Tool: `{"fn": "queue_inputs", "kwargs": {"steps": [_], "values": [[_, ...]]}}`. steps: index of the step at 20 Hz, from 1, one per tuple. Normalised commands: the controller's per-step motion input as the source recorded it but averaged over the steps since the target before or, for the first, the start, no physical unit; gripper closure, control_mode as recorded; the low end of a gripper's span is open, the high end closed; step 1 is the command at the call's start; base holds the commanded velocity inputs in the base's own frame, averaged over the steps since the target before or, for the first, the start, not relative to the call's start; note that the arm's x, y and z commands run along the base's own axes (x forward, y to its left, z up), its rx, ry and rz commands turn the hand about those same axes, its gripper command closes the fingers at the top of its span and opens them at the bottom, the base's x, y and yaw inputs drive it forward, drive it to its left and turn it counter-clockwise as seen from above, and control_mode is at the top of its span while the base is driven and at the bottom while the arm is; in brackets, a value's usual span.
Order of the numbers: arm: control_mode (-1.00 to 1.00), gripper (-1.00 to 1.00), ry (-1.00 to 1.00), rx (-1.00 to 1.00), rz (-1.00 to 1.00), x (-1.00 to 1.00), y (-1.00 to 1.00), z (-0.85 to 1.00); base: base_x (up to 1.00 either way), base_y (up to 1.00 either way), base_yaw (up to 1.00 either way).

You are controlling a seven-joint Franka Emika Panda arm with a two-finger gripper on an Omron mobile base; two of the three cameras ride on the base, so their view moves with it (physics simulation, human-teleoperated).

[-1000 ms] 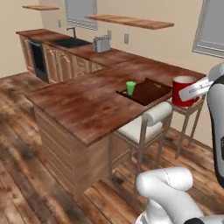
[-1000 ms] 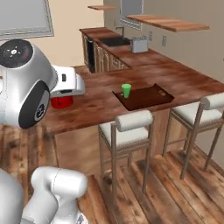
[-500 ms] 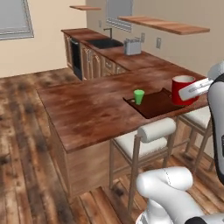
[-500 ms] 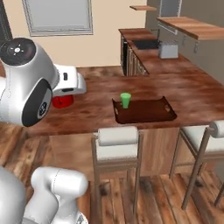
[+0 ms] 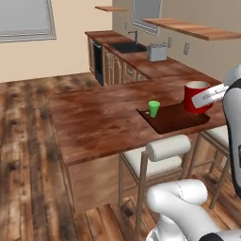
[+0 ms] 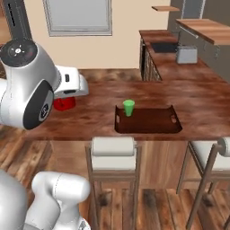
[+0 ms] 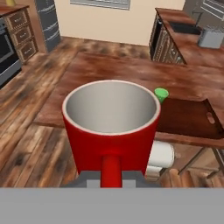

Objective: There is a tray on the dining counter. Grab the cup, mug, and pitcher and place them on the tray. The pitcher may be placed next to the tray if it cannot fit the tray.

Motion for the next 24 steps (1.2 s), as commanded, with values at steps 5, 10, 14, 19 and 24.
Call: {"fn": "queue_inputs", "kwargs": {"steps": [5,10,14,19,24], "values": [[1.00,1.00,0.00,0.00,0.00,0.00,0.00,0.00,0.49,-0.41,0.16],[1.00,1.00,0.00,0.00,0.00,0.00,0.00,0.00,0.38,-0.53,0.17],[1.00,1.00,0.00,0.00,0.00,0.00,0.00,0.00,0.24,-0.49,0.03],[1.00,1.00,0.00,0.00,0.00,0.00,0.00,0.00,0.30,-0.40,0.00],[1.00,1.00,0.00,0.00,0.00,0.00,0.00,0.00,0.38,-0.32,0.00]]}}
